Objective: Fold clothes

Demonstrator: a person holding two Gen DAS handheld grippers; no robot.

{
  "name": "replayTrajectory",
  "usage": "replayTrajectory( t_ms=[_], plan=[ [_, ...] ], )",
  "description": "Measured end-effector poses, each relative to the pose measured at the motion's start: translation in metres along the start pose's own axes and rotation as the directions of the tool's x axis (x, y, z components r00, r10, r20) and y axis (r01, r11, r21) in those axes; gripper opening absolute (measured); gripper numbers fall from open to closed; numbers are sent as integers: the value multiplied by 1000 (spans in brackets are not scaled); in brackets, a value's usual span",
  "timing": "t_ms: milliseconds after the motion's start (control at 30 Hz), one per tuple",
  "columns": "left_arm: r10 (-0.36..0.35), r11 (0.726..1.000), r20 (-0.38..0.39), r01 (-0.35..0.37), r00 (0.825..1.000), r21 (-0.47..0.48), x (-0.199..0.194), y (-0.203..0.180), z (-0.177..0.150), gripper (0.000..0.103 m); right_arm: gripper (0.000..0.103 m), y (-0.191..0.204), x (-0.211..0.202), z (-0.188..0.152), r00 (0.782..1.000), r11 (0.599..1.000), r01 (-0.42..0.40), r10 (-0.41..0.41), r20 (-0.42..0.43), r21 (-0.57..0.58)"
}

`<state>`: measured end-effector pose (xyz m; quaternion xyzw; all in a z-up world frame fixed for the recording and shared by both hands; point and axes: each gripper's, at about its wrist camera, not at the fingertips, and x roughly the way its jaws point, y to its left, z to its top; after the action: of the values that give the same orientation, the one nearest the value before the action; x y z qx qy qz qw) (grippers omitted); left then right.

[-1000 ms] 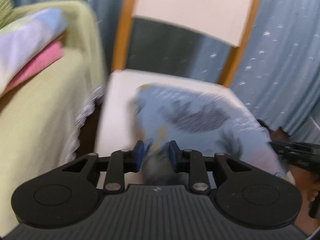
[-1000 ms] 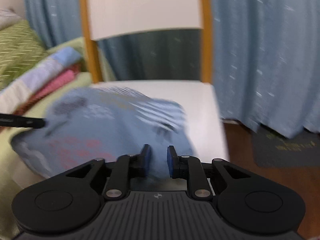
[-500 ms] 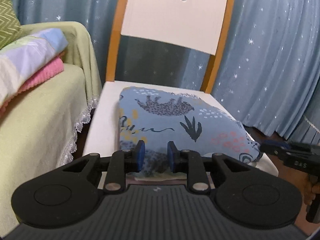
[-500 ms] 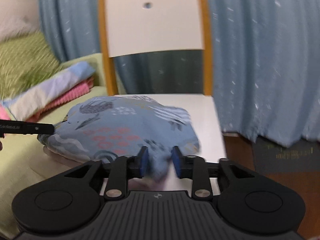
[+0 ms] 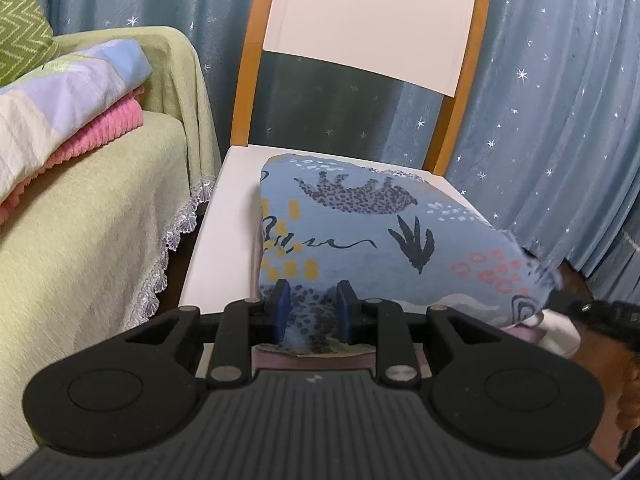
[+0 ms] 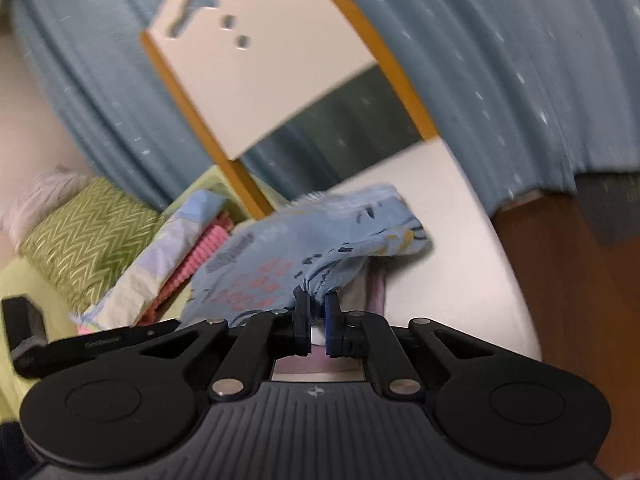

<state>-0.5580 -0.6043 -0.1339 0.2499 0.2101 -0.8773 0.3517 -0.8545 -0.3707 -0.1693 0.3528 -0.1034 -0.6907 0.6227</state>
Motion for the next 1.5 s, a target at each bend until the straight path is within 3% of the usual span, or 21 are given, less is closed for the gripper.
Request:
replayTrajectory(
  t_ms=[167,300,467,600,667,733,767,833,867,967,1100,1167,1300,1367,1500],
  plan=[
    [17,1000,-8,-17,1000,20,2,-3,0,22,0,-11,0,-5,987,992,122,-124,-104,-29],
    [41,998,-18,-40,999,57,2,-6,4,23,0,3,-8,2,962,960,246,-258,-85,-133],
    [28,997,48,-31,998,68,-20,-16,18,19,10,44,-8,14,981,943,193,-195,18,-272],
    [37,984,38,-43,999,170,-10,-38,15,20,20,69,20,13,990,932,139,-136,33,-335],
    [55,985,-1,-54,999,161,4,-34,8,22,20,73,42,3,984,899,165,-176,10,-407],
    [53,989,-9,-51,999,138,10,-23,1,27,17,66,58,-8,959,857,238,-282,-29,-457],
    [52,991,-6,-51,999,126,10,-17,1,27,18,60,54,-9,958,866,249,-285,-19,-434],
    [79,990,-16,-77,997,120,7,-10,10,27,18,53,43,2,945,894,275,-319,-74,-353],
    [93,989,-21,-90,995,116,6,-6,15,21,19,53,39,8,938,895,289,-336,-86,-339],
    [94,990,8,-94,996,103,7,-3,44,18,19,60,35,31,952,889,274,-304,-25,-367],
    [54,992,16,-56,998,115,36,-19,85,19,19,93,79,62,975,845,211,-218,43,-491],
    [48,988,4,-48,999,144,57,-29,98,19,18,105,109,68,976,811,203,-214,44,-549],
    [107,976,-56,-94,993,198,98,-36,96,20,18,105,158,63,953,772,239,-304,-11,-589],
    [128,973,-88,-107,988,206,113,-32,83,22,18,91,177,51,928,786,222,-352,-123,-577],
    [173,950,-89,-142,981,276,114,-40,78,23,18,90,177,43,930,767,204,-346,-125,-608]
  ],
)
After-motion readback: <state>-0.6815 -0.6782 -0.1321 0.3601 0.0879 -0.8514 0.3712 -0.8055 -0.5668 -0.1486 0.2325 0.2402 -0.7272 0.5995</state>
